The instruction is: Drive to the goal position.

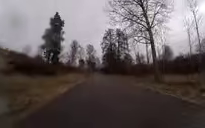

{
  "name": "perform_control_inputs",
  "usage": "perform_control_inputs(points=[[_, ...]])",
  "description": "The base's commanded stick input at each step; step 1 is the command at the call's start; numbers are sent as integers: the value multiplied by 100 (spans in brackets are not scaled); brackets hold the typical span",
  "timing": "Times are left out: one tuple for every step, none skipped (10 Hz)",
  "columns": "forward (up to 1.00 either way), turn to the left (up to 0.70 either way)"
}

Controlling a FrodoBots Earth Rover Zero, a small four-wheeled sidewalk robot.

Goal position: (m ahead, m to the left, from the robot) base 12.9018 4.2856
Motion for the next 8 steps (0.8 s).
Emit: perform_control_inputs(points=[[70,0],[70,0],[70,35],[70,35],[70,6],[70,0],[70,0],[70,0]])
